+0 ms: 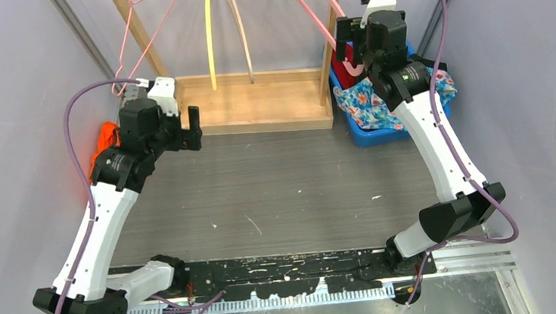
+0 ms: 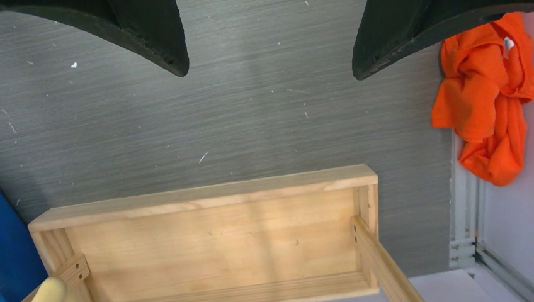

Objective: Remove the skirt from the hanger
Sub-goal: Place the hanger at the clothesline, then reset both arms

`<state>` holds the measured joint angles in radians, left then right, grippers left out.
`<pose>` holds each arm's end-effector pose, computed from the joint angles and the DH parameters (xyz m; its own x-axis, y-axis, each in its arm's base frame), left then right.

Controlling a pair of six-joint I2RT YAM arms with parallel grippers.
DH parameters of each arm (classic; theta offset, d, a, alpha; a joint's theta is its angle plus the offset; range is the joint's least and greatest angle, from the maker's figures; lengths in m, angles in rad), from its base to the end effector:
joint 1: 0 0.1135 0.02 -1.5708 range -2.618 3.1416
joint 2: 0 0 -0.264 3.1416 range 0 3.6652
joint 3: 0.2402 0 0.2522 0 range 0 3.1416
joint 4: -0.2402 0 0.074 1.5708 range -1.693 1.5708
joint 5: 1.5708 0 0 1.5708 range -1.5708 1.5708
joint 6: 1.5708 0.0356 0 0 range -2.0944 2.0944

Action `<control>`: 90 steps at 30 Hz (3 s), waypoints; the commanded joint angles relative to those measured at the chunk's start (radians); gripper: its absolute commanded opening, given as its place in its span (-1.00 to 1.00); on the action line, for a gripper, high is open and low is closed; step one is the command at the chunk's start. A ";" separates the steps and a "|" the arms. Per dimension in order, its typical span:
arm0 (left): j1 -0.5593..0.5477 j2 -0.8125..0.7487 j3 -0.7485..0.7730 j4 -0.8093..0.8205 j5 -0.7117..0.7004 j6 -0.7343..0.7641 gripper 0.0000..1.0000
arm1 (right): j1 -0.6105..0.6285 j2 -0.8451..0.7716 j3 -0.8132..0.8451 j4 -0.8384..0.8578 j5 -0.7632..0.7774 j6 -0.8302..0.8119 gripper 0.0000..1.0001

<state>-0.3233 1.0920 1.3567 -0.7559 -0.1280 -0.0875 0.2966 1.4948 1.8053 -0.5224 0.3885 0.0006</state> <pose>0.2058 -0.0642 0.4182 -0.4637 0.0640 -0.8837 0.1685 0.9856 -0.0171 0.3094 0.0805 0.4862 -0.2011 -0.0609 -0.9777 0.0838 0.9933 -0.0791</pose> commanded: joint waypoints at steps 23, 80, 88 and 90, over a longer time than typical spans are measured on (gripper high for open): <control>-0.003 0.029 -0.172 0.094 -0.120 -0.036 0.99 | -0.001 -0.166 0.092 0.092 -0.114 -0.040 1.00; 0.052 0.082 -0.324 0.530 -0.367 -0.174 0.99 | -0.343 0.079 -0.525 0.481 -0.391 0.068 1.00; 0.036 0.095 -0.322 0.543 -0.420 -0.100 0.99 | -0.344 0.093 -0.518 0.479 -0.392 0.070 1.00; 0.034 0.098 -0.324 0.563 -0.414 -0.073 0.99 | -0.343 0.093 -0.519 0.479 -0.391 0.070 1.00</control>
<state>-0.2810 1.1881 0.9966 -0.2447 -0.5034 -0.2115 -0.0433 1.5890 1.2385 -0.0837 -0.0021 0.0593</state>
